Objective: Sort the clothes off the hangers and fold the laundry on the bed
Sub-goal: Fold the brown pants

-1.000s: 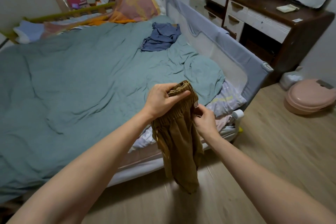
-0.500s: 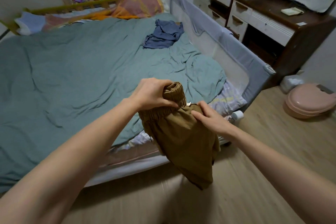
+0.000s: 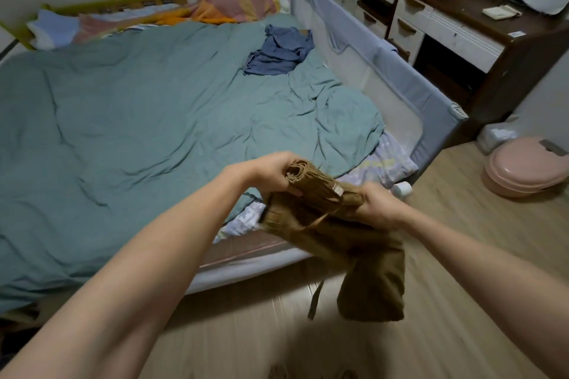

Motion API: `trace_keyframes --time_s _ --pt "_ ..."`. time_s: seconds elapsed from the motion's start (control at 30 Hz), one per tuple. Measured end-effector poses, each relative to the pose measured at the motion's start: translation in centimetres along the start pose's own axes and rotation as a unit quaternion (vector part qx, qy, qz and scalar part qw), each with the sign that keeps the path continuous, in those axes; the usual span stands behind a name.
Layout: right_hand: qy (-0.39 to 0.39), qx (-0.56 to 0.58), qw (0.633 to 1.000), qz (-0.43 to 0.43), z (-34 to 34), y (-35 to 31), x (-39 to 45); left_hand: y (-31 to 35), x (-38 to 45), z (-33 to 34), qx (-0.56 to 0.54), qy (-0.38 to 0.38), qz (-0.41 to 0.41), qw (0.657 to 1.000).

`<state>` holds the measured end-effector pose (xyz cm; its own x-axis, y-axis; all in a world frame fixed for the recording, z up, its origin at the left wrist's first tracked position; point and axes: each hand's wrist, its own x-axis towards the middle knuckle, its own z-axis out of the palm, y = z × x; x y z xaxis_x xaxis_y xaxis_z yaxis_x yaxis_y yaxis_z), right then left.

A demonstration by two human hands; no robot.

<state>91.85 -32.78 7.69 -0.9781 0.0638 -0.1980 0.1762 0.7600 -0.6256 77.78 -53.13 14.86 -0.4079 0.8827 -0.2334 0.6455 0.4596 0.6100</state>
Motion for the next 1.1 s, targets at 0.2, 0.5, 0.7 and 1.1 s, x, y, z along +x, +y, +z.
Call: trace_keyframes --time_s 0.2,0.5,0.7,1.1 --pt "0.022 0.077 0.995 0.064 -0.1 1.9 1.1 -0.2 0.2 -1.0 -0.166 0.015 -0.043 0.985" --pt "0.034 0.113 0.993 0.015 -1.9 3.3 3.7 -1.5 -0.3 -1.2 -0.085 0.111 -0.103 0.985" --pt "0.108 0.139 0.984 -0.034 -6.9 -2.1 9.6 -4.5 -1.5 -3.2 -0.076 0.262 -0.158 0.949" --pt "0.018 0.118 0.989 -0.089 7.4 -21.6 33.1 -28.8 -9.5 -11.1 -0.138 0.477 -0.397 0.772"
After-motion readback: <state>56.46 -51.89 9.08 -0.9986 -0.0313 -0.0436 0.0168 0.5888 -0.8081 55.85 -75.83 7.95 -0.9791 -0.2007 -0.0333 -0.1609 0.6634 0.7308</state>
